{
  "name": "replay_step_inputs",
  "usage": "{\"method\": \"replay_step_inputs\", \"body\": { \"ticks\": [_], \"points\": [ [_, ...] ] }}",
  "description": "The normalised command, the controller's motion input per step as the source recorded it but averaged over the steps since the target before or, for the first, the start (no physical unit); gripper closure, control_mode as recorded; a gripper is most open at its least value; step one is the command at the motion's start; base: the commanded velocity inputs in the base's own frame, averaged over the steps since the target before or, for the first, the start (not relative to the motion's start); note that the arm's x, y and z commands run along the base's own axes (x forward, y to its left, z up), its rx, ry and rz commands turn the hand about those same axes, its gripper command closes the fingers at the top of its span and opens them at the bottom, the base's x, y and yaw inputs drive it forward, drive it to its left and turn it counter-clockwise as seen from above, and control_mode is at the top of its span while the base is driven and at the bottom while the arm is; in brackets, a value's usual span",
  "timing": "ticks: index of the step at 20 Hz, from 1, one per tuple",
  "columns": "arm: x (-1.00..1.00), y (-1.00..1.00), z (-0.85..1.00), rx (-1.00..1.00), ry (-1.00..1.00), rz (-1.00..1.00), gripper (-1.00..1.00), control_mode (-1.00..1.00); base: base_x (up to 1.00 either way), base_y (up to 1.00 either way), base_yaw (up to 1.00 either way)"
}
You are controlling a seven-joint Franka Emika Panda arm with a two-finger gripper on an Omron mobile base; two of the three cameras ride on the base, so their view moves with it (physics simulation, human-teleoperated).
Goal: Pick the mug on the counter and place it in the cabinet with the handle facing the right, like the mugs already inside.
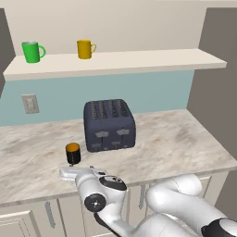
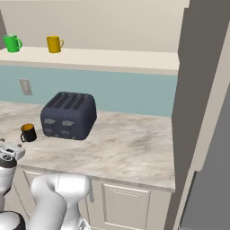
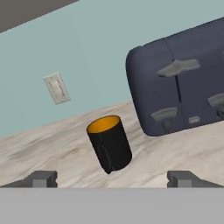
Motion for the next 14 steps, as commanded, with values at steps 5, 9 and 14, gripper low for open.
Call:
{"method": "replay_step_inputs", "body": {
  "ticks": [5, 9, 14],
  "points": [
    [0.18, 0.24, -0.13, -0.03, 0.00, -0.02, -1.00, -1.00, 0.00, 0.00, 0.00],
    [0.21, 0.18, -0.12, -0.03, 0.00, -0.03, -1.00, -1.00, 0.00, 0.00, 0.00],
    [0.21, 0.02, -0.14, -0.01, 0.00, -0.02, -1.00, -1.00, 0.00, 0.00, 0.00]
  ]
}}
